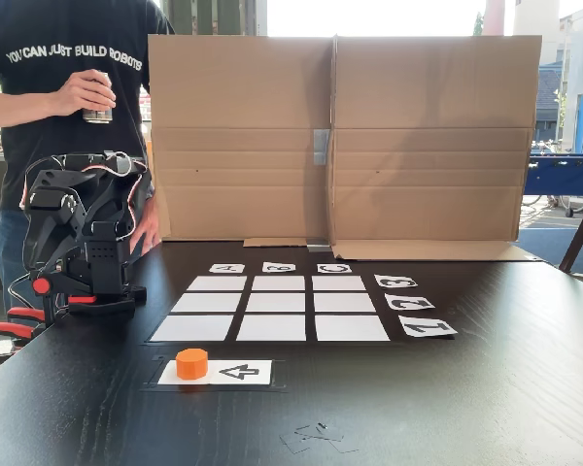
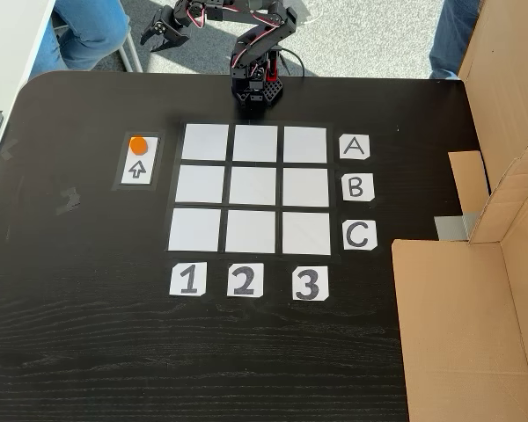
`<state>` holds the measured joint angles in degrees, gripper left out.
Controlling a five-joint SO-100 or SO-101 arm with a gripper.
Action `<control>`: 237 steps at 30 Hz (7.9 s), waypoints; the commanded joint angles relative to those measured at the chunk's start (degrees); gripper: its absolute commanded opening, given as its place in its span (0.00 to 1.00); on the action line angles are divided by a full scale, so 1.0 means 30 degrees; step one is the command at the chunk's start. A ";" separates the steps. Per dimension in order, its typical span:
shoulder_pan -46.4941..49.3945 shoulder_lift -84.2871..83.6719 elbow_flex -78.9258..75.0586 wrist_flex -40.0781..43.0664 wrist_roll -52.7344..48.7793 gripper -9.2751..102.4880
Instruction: Pick up the round, orange token and place it in the grid on square A2.
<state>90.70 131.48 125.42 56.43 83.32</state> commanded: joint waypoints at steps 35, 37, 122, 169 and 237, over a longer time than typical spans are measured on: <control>-0.6797 -1.5762 -2.1621 1.0166 0.0439 0.48; -0.7148 -1.6318 -2.1650 1.0371 0.0439 0.48; -1.2188 -2.6982 -2.2705 0.9639 -0.3486 0.48; -0.9639 -1.8398 -1.7666 0.3984 -0.8760 0.08; -2.6133 0.2461 0.3076 0.9404 -2.3350 0.08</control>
<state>13.36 139.31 133.95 86.66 13.89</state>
